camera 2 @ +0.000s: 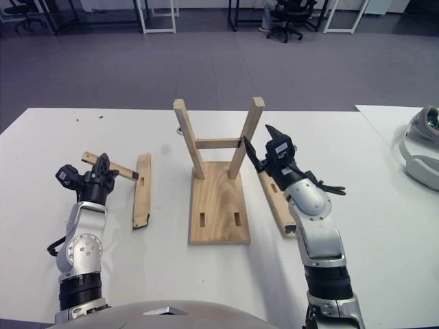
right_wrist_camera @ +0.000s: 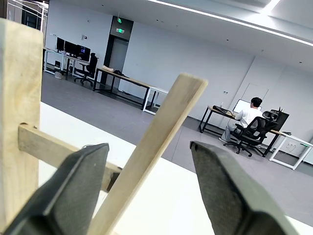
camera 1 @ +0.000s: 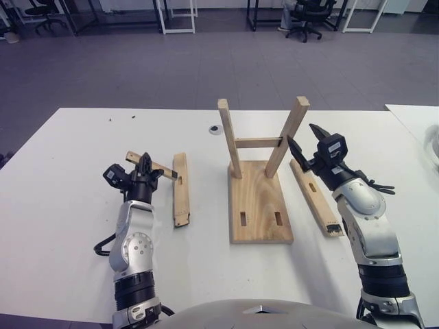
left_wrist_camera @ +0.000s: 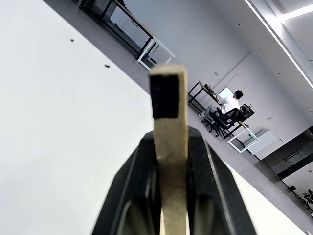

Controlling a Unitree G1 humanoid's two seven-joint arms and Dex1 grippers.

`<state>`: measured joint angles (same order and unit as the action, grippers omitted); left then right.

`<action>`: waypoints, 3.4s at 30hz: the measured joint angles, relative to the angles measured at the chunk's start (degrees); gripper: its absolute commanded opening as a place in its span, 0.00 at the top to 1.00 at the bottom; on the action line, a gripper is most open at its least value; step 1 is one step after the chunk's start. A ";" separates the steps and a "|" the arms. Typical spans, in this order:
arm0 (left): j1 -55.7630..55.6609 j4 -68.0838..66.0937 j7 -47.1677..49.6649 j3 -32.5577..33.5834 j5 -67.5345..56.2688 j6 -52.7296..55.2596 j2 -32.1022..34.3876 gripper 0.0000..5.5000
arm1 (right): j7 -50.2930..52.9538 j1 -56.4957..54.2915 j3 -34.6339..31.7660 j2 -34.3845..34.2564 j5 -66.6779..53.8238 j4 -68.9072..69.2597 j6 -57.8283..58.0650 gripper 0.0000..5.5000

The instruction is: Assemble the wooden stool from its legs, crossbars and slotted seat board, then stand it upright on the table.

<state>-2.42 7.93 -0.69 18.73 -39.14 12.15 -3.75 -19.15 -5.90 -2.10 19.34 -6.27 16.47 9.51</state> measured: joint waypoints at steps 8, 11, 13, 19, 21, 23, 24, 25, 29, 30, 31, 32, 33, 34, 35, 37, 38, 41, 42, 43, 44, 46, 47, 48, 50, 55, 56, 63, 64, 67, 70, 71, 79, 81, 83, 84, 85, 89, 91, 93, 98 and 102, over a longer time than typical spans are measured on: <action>-0.07 -2.73 0.07 -0.12 1.64 -1.63 -0.62 0.93 | 0.61 0.00 1.00 -0.87 0.60 -0.95 -0.89 0.44; -0.41 -3.16 0.09 -0.11 1.60 -1.90 -0.74 0.93 | 0.74 0.00 1.54 -1.49 1.12 -0.97 -0.89 0.44; -0.45 -3.19 0.22 -0.15 1.59 -2.15 -0.77 0.93 | 0.74 0.00 1.78 -1.80 1.29 -0.97 -0.89 0.44; -0.64 -3.89 0.23 -1.05 1.93 -3.07 -0.74 0.93 | 0.73 0.00 2.49 -2.06 1.53 -0.97 -0.90 0.44; -0.75 -4.28 0.21 -1.32 2.12 -3.65 -0.71 0.93 | 0.74 0.02 2.55 -2.08 1.69 -0.97 -0.90 0.44; -0.96 -5.23 0.17 -1.75 2.80 -3.86 -0.66 0.93 | 0.73 0.02 2.68 -2.11 1.78 -1.06 -0.95 0.44; -1.03 -5.49 0.13 -1.77 2.95 -4.04 -0.65 0.93 | 0.74 0.02 2.72 -2.12 1.78 -1.17 -0.96 0.44; -1.12 -5.71 0.04 -1.84 3.26 -4.23 -0.62 0.93 | 0.74 0.02 2.75 -2.21 1.79 -1.20 -0.98 0.44; -1.48 -6.53 0.43 -2.45 4.16 -4.58 -0.37 0.93 | 0.82 0.02 2.98 -2.50 1.94 -1.32 -1.23 0.44; -1.56 -6.33 0.84 -2.91 5.54 -4.41 0.04 0.93 | 0.85 0.02 3.15 -2.53 2.00 -1.36 -1.26 0.44; -1.57 -5.96 1.26 -3.24 6.11 -3.89 0.28 0.93 | 0.86 0.02 3.31 -2.53 2.02 -1.38 -1.28 0.44; -0.88 -5.24 1.45 -4.04 7.88 -3.01 1.28 0.93 | 0.89 0.02 3.36 -2.53 2.11 -1.41 -1.31 0.44; -0.18 -4.31 1.45 -5.25 9.60 -2.22 2.68 0.93 | 0.93 0.02 3.40 -2.52 2.27 -1.49 -1.35 0.44; 0.77 -2.82 1.10 -7.12 11.62 -1.18 5.04 0.93 | 0.97 0.02 3.48 -2.47 2.69 -1.55 -1.48 0.44; 2.08 -1.26 -0.02 -8.56 13.00 -0.08 7.67 0.93 | 0.99 0.02 3.51 -2.31 3.60 -1.60 -1.80 0.44; 3.49 -0.36 -2.70 -10.17 15.12 0.14 12.11 0.93 | 1.00 0.03 3.55 -2.12 4.26 -1.64 -2.15 0.44; 3.90 -0.16 -3.83 -10.43 15.16 0.21 13.87 0.93 | 1.00 0.03 3.55 -2.00 4.30 -1.72 -2.36 0.44; 5.05 0.54 -6.39 -11.32 17.33 1.58 19.59 0.93 | 1.00 0.02 3.44 -1.78 4.76 -1.92 -2.68 0.44; 5.77 0.81 -7.00 -12.02 18.31 2.06 21.23 0.93 | 1.00 0.02 3.42 -1.73 5.59 -1.98 -2.98 0.44; 5.95 0.95 -7.49 -12.57 19.36 2.06 22.08 0.93 | 1.00 0.02 3.42 -1.66 6.17 -1.99 -3.17 0.44; 6.03 1.13 -7.59 -13.48 20.02 2.04 22.62 0.93 | 1.00 0.02 3.43 -1.45 6.56 -1.99 -3.59 0.44; 6.31 1.24 -7.82 -14.31 21.78 1.03 22.70 0.93 | 0.99 0.03 3.45 -1.18 6.84 -1.98 -3.80 0.44; 6.60 1.21 -7.84 -14.55 21.90 0.29 22.70 0.93 | 0.97 0.03 3.46 -1.15 6.91 -1.98 -3.82 0.44; 7.56 1.09 -7.93 -14.94 22.01 -1.72 22.70 0.93 | 0.96 0.02 3.46 -1.13 7.01 -1.98 -3.85 0.44; 8.79 0.45 -8.36 -15.15 22.06 -4.93 22.50 0.93 | 0.91 0.02 3.50 -0.84 7.70 -1.98 -3.92 0.44; 10.11 -2.57 -10.99 -14.59 21.90 -11.72 21.88 0.93 | 0.82 0.02 4.13 -0.65 8.78 -2.14 -4.31 0.44; 10.12 -2.70 -11.41 -14.50 21.90 -11.84 21.96 0.93 | 0.77 0.02 4.31 -0.65 8.79 -2.19 -4.34 0.44; 14.06 -3.08 -15.79 -12.89 21.73 -4.95 24.33 0.74 | 0.70 -0.03 4.38 -0.10 8.81 -2.51 -5.28 0.44; 14.03 -1.74 -16.81 -12.88 21.71 -4.09 25.21 0.70 | 0.70 -0.15 4.54 -0.13 8.80 -2.52 -5.34 0.44; 13.78 2.05 -19.43 -11.99 21.27 0.91 28.60 0.62 | 0.86 -0.20 4.59 -0.21 8.83 -2.62 -5.54 0.44; 14.19 5.27 -21.20 -10.04 18.98 8.42 31.29 0.51 | 1.08 -0.22 4.62 -0.32 8.89 -3.38 -5.78 0.44; 14.42 6.54 -21.33 -9.37 18.07 11.98 32.21 0.48 | 1.17 -0.23 4.63 -0.40 8.90 -3.70 -5.81 0.44; 15.60 9.32 -21.18 -9.68 17.22 25.94 33.40 0.28 | 1.24 -0.27 4.78 -0.60 9.00 -4.06 -5.94 0.44; 15.58 9.48 -21.24 -9.83 17.50 26.09 33.41 0.34 | 1.23 -0.28 4.78 -0.59 9.03 -4.06 -5.94 0.44; 15.47 9.48 -21.36 -10.20 18.62 25.99 33.59 0.40 | 1.23 -0.28 4.79 -0.59 9.28 -4.07 -5.94 0.44; 15.46 9.45 -21.42 -10.33 19.16 25.83 33.68 0.44 | 1.23 -0.28 4.82 -0.59 9.36 -4.07 -5.94 0.44; 15.45 9.25 -21.54 -10.46 19.52 25.32 33.78 0.47 | 1.23 -0.28 4.89 -0.59 9.52 -4.07 -5.94 0.44; 15.47 8.26 -23.08 -10.93 20.89 22.52 33.96 0.61 | 1.23 -0.28 5.02 -0.70 10.06 -4.05 -5.91 0.44; 15.47 7.35 -23.86 -11.59 21.88 20.47 34.39 0.63 | 1.11 -0.30 4.43 -1.76 7.90 -3.86 -3.96 0.44; 15.43 5.24 -25.01 -11.21 21.92 16.86 34.26 0.63 | 0.09 -0.45 2.37 -3.73 1.05 -2.62 1.40 0.44; 7.77 11.75 -27.50 -1.98 9.53 10.41 30.33 0.63 | -2.69 -5.99 -5.04 -6.28 -25.04 4.54 19.27 0.44; -8.15 23.32 -23.73 -3.39 3.84 10.76 29.60 0.63 | 2.21 -25.12 -5.59 -12.36 -42.40 6.13 29.49 0.44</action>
<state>-10.58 31.25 -24.42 15.34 -35.30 22.91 25.85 -16.95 -31.02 -7.69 6.97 -48.68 22.60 39.00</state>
